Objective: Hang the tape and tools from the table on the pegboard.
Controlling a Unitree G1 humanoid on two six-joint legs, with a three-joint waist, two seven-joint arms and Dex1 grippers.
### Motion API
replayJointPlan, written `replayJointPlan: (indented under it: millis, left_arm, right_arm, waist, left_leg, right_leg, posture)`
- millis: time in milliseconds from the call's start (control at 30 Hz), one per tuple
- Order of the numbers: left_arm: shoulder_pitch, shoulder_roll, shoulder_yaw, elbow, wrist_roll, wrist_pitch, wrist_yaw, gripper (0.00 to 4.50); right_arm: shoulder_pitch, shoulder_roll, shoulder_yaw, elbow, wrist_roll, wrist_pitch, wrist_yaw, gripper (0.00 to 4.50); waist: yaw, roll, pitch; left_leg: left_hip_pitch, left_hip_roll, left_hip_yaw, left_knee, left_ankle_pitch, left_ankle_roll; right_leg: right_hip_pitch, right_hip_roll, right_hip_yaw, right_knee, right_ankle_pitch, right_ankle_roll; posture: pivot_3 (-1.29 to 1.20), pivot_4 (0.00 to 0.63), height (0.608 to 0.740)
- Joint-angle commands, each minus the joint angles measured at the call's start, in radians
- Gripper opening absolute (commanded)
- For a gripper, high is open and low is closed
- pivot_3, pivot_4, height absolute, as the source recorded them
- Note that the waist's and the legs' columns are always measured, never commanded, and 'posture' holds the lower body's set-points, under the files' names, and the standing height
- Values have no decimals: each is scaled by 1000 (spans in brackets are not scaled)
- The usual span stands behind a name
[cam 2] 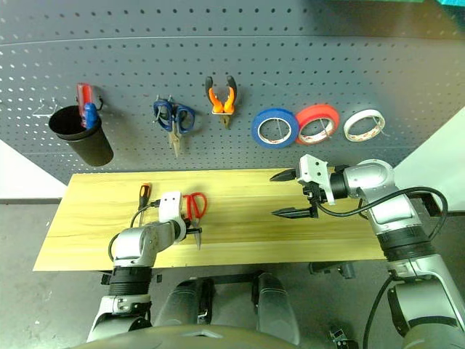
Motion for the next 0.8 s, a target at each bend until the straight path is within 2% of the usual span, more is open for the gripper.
replayJointPlan:
  millis: [33,167,300,400,500,633,767,800]
  left_arm:
    - [14,10,-3,8,7,38,2,37]
    - [13,78,-56,-53,-28,71,-93,37]
    - [10,235,-123,-156,-64,112,-223,37]
    - [13,326,-126,-232,-97,154,-285,37]
    - [23,375,-109,-304,-124,206,-315,37]
    - [45,367,-117,-321,-126,216,-311,37]
    - [58,265,-138,-295,-99,188,-243,37]
    - [63,253,-159,-283,-78,162,-225,205]
  right_arm:
    - [-15,16,-27,-17,23,-1,-11,4500]
    - [-14,21,-30,-17,21,-2,-16,4500]
    - [-12,16,-37,-12,22,-8,-15,4500]
    - [-14,18,-39,-5,24,-15,-15,4500]
    - [-18,22,-39,4,25,-20,-15,4500]
    - [-30,32,-37,28,23,-31,-14,4500]
    - [-39,42,-38,39,22,-37,-26,4500]
    - [-38,40,-39,35,25,-36,-26,4500]
  waist:
    - [-5,0,0]
    - [-16,0,0]
    - [-17,0,0]
    - [-16,0,0]
    - [-15,0,0]
    - [-13,0,0]
    - [-11,0,0]
    - [-11,0,0]
  left_leg:
    - [1,0,0,0,0,0]
    - [1,0,-1,0,0,0]
    - [-1,0,-1,0,0,0]
    - [-1,0,-1,0,0,0]
    - [-1,0,0,0,0,0]
    - [-1,-1,0,0,0,0]
    - [-2,-2,0,0,0,0]
    - [-2,-2,0,0,0,0]
  right_leg:
    - [0,0,0,0,0,0]
    - [0,0,0,1,0,0]
    - [-2,1,1,1,0,0]
    - [-2,1,1,1,0,0]
    - [-2,0,1,1,0,0]
    - [-1,-1,1,0,0,0]
    - [-1,-1,2,0,0,0]
    - [-1,-1,1,0,0,0]
  posture:
    - [-16,186,740]
    - [-17,182,740]
    - [-10,177,740]
    - [-3,171,740]
    - [7,165,740]
    - [18,158,740]
    - [13,163,740]
    - [15,164,740]
